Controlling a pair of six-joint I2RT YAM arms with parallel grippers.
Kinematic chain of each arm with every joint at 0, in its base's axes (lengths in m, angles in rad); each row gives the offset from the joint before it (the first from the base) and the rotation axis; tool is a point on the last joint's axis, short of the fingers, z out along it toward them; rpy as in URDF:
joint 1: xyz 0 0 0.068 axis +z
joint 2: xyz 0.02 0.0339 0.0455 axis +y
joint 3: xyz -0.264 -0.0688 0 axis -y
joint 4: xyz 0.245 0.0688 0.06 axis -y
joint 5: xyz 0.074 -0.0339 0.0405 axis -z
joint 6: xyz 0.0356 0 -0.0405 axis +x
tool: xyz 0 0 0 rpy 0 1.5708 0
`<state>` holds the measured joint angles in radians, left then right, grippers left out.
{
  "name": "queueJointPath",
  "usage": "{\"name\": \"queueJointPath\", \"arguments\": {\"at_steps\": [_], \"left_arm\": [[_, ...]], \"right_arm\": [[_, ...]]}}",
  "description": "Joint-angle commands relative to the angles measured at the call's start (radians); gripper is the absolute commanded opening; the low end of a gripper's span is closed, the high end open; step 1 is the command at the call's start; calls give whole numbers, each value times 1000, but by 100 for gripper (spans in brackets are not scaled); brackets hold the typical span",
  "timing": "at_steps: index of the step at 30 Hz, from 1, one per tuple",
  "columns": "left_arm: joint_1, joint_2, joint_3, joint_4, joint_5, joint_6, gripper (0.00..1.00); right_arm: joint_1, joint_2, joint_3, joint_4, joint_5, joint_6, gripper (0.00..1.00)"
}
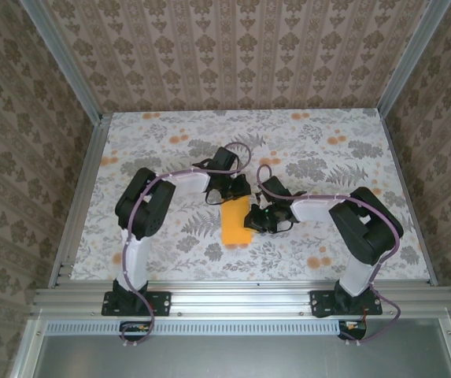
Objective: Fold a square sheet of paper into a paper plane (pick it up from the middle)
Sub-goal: Fold the square sheet of paper in half at the center of the table.
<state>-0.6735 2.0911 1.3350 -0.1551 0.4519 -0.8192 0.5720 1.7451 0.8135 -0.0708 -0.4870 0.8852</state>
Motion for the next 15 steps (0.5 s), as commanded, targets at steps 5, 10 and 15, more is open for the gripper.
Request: {"name": "queueJointPath", "arguments": {"at_steps": [5,10,15], "left_arm": [[3,41,29,-75,-53,31,10],[3,41,23,-96,-68,41,9],[2,47,21,-97,-71,34,8]], "right_arm": [[-32,-40,-7,-4,-17,4,11],[-60,-26,83,-28,43,-4,11],[-73,59,139,-12,80,18,10]]}}
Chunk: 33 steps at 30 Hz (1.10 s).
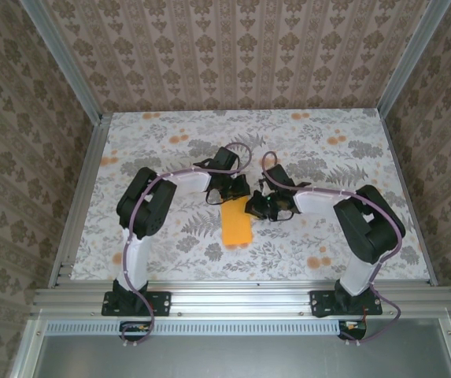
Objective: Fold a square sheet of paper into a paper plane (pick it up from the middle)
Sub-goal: Fold the square sheet of paper in half at the center of the table.
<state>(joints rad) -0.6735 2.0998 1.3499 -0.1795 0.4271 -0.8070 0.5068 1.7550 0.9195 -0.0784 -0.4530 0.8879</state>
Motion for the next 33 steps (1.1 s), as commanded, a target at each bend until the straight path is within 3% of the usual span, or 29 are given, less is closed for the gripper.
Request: {"name": "queueJointPath", "arguments": {"at_steps": [1,5,10,18,33], "left_arm": [[2,40,6,-75,-47,20,9],[2,41,4,-75,-48,20,9],[3,44,1,-77,-53,19,8],[3,52,-11,-81,-83,5,8],[3,65,-27,-67,-94,-11,8]], "right_arm": [[-12,61,37,4,58,21,10],[-21,101,51,43,70,35,10],[-21,146,40,68,-1,42,10],[-3,43,-97,89,-129,45,12],[102,-12,-98,-105,-43,11,13]]}}
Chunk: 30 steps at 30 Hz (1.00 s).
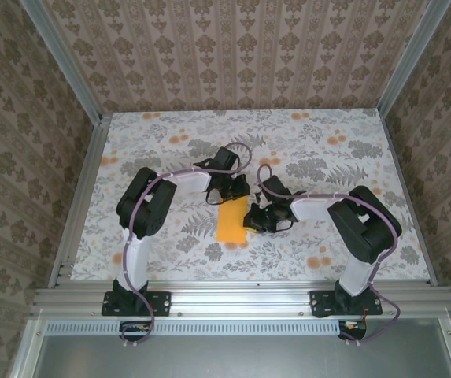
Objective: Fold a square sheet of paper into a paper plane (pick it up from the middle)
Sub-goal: Fold the square sheet of paper in half at the center of the table.
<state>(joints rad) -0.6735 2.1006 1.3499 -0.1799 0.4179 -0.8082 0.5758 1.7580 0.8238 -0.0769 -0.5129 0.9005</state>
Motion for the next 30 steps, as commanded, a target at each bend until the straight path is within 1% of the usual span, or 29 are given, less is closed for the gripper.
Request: {"name": "queueJointPath", "arguments": {"at_steps": [1,5,12,15,18,21,24,27,30], "left_arm": [[3,65,-28,-64,-85,-10,8],[3,67,-31,-64,-83,-10,8],[5,68,-31,-59,-83,-11,8],[5,59,-21,-58,-71,-7,8],[6,24,11,-65,-36,6,11],[13,-43,59,-80,-3,26,19],[32,-117,82,-95,17,35,32],[63,-195,42,-99,15,34,45],[106,-276,-49,-97,10,25,53]], "right_arm": [[43,-17,-7,-111,22,2,13],[70,-43,-38,-135,40,14,12],[129,-95,-95,-156,30,37,13],[130,-140,-103,-171,37,39,13],[124,-211,-70,-194,85,16,15],[112,-284,-26,-230,167,-14,20],[98,-303,24,-286,258,-65,26],[90,-256,112,-349,331,-130,29],[88,-180,200,-370,353,-174,30]]}}
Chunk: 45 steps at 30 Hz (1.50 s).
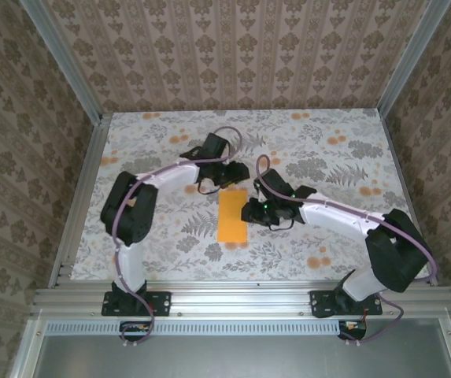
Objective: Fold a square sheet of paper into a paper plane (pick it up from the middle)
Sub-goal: Fold the square sheet of paper in half at the center of the table, then fold the triangle a second time at the center of the table.
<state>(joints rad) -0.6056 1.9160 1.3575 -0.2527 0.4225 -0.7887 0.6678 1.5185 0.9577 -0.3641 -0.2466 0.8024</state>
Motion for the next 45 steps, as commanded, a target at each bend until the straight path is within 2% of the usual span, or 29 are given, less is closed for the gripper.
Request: {"name": "queueJointPath", "arguments": {"at_steps": [1,6,12,18,24,33,42,45], "left_arm": [[55,-123,-98,-19,5,2,55],[119,-281,-286,-24,-11,-8,63],[132,-407,-454,-49,-5,-20,72],[123,-471,-577,-25,45,-67,74],[68,-479,-621,-12,86,-97,73],[0,-448,-693,94,162,-193,71],[-47,-413,-710,108,183,-217,66],[-55,-407,-709,94,166,-222,68]], "right_arm": [[-4,89,97,-87,94,-82,30],[-19,228,212,-81,102,-91,32],[-38,374,311,-100,108,-95,34],[-52,432,316,-95,87,-88,36],[-71,469,300,-95,62,-62,36],[-82,485,289,-105,60,-39,36],[-88,501,275,-84,39,-13,36],[-90,499,266,-70,33,-11,35]]}}
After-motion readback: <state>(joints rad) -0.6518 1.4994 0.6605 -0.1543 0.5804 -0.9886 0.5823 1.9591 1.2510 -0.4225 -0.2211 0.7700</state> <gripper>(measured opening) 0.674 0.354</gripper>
